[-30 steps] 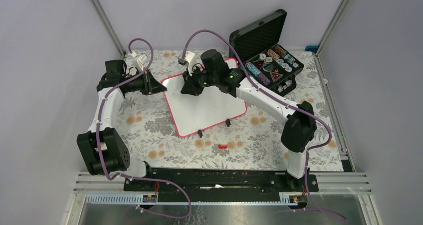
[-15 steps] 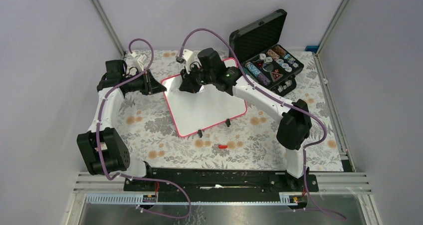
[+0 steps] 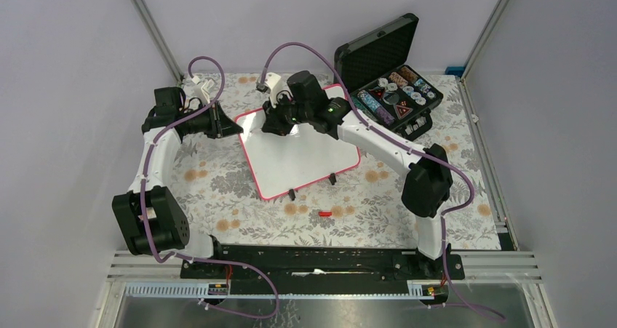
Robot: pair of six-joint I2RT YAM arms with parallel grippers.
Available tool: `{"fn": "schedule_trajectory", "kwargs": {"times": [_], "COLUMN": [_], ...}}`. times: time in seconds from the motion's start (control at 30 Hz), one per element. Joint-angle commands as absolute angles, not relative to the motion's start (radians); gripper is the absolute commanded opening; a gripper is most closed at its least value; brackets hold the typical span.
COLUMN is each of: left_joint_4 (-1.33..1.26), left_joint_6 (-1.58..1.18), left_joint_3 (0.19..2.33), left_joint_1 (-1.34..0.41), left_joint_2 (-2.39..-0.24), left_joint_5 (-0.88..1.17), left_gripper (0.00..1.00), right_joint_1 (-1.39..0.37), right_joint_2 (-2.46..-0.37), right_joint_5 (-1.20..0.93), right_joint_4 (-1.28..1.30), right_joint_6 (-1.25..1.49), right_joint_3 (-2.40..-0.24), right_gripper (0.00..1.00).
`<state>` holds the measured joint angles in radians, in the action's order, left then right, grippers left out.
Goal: Write a sentence on the whiteboard
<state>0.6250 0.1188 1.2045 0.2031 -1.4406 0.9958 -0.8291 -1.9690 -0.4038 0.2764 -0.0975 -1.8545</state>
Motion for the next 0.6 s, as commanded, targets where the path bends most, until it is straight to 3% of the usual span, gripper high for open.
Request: {"fn": "schedule_trajectory", "kwargs": {"times": [0.0,0.57], "left_joint_4": [0.571,0.571], "left_joint_6": [0.161,0.169], "left_joint_3": [1.214,1.217], "left_joint_1": [0.185,0.185], "left_joint_2": [-1.418,-1.419], "left_joint_5": [0.952,0.929], "left_gripper": [0.0,0.0], "right_joint_1": [-0.841,-0.795], "right_joint_2": [-1.984,-1.92], "right_joint_5": [-0.362,-0.302], "right_joint_4": [0.252,0.264], "right_joint_6": [-0.117,-0.159], "right_joint_3": [-1.905,-1.844], "right_gripper": [0.0,0.0]}}
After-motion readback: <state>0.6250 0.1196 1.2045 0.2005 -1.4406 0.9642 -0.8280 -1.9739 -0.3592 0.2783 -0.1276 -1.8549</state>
